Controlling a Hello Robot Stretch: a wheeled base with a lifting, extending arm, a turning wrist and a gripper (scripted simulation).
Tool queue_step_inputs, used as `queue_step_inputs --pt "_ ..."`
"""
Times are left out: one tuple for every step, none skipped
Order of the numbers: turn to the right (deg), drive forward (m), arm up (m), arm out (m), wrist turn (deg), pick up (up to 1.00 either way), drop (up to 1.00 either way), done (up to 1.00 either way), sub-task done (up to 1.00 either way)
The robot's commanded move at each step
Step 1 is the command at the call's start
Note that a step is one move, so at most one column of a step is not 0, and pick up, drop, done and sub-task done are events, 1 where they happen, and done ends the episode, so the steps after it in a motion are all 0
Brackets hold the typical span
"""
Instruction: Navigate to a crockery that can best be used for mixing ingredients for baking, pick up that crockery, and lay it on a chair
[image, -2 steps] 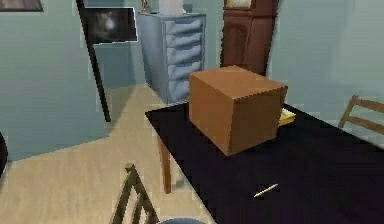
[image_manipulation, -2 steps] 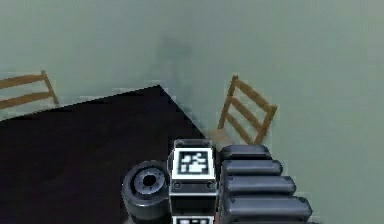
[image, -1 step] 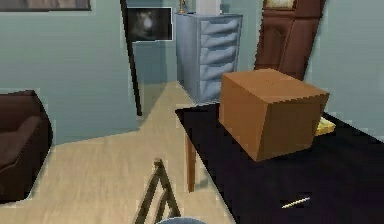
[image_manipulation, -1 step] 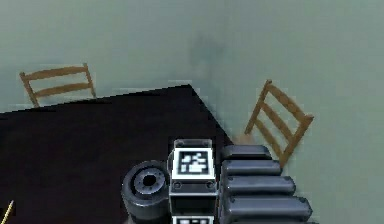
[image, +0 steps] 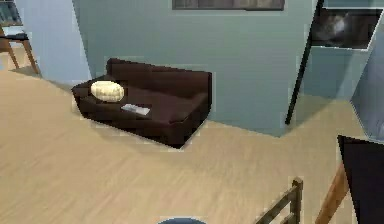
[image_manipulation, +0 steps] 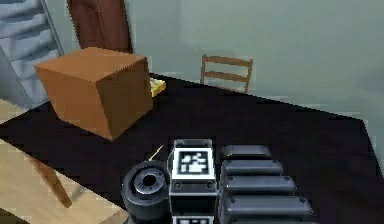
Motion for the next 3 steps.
queue_step_inputs --pt "-36.0 0.00 0.00 0.00 0.0 0.00 0.00 0.00 0.00" --pt "0.0 0.35 0.00 0.00 0.0 0.00 0.00 0.00 0.00" --pt "45.0 0.00 0.00 0.00 0.0 0.00 0.00 0.00 0.00"
